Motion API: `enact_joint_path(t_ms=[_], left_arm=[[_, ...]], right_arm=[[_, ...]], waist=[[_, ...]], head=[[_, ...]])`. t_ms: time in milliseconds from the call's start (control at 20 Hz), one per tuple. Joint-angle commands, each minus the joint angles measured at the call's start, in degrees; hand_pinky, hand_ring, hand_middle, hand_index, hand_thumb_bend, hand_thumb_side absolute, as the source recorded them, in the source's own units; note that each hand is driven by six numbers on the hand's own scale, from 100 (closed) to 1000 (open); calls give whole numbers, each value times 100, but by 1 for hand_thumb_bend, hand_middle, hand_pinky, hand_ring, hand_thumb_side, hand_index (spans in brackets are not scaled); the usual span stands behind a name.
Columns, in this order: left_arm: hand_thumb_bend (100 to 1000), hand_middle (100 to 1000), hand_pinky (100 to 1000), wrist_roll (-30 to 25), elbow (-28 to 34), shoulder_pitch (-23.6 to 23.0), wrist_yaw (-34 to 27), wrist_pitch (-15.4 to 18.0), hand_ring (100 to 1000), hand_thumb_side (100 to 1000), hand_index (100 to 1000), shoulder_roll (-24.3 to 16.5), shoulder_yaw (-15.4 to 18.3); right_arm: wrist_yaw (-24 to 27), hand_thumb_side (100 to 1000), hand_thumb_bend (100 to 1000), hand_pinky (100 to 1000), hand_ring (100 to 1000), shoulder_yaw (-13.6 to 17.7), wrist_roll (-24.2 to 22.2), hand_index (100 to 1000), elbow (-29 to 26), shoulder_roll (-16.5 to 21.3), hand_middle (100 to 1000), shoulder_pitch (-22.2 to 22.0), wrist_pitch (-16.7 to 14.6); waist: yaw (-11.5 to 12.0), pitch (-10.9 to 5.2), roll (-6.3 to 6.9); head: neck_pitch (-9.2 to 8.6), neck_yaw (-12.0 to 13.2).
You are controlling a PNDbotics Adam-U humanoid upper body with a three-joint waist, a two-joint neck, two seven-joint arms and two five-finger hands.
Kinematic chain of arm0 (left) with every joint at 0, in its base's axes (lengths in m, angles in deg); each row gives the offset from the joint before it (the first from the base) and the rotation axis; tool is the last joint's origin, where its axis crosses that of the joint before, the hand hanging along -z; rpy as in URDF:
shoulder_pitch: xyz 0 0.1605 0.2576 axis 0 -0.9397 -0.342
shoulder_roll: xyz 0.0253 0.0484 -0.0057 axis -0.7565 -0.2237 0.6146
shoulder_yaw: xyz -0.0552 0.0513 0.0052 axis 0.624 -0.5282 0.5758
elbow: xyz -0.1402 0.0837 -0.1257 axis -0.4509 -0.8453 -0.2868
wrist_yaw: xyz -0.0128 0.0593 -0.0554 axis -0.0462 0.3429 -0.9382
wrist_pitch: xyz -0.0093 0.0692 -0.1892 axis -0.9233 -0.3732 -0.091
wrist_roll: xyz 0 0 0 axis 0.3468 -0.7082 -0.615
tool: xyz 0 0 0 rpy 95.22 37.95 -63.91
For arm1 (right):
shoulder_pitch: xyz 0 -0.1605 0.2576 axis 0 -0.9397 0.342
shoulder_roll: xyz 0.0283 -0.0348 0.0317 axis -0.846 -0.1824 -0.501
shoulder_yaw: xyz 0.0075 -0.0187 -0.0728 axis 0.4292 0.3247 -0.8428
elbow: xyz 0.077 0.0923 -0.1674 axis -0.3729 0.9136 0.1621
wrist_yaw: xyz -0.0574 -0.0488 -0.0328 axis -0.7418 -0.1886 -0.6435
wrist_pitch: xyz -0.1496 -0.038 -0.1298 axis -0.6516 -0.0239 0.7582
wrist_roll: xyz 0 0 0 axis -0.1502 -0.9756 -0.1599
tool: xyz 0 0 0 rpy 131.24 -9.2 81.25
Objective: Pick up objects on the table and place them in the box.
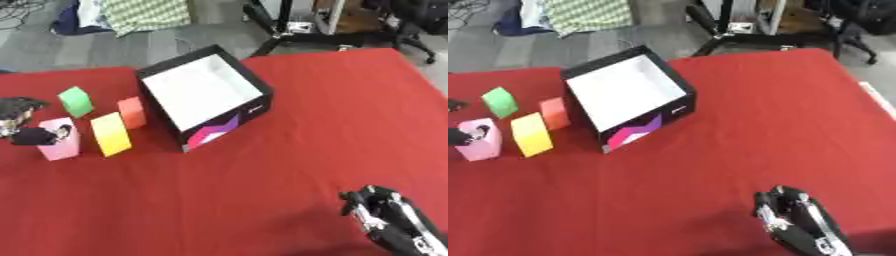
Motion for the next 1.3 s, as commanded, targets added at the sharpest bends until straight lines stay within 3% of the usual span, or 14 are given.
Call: enact_joint_path(t_ms=[50, 400, 1200, 1300], left_arm=[[323, 902, 798, 63, -18, 152, 22, 85, 837, 823, 1000, -74, 12], [359, 904, 799, -200, -124, 236, 62, 345, 840, 686, 1000, -33, -16], [300, 886, 787, -237, -297, 265, 196, 493, 821, 713, 1000, 93, -62], [296, 840, 768, -239, -338, 252, 205, 508, 776, 639, 995, 124, -82]], right_arm=[[-33, 215, 100, 843, 465, -18, -25, 455, -84, 77, 231, 47, -3], [-49, 210, 100, 843, 465, -31, -33, 455, -94, 52, 231, 68, 4], [-123, 202, 100, 844, 466, -53, -53, 455, -103, -11, 231, 55, 4], [-134, 202, 100, 844, 466, -53, -53, 455, -103, -19, 231, 53, 4]], waist=[[-12, 33, 28], [-25, 106, -1], [-16, 225, -72], [-18, 237, -78]], head=[[-11, -7], [-11, -64], [-11, -162], [-11, -175]])
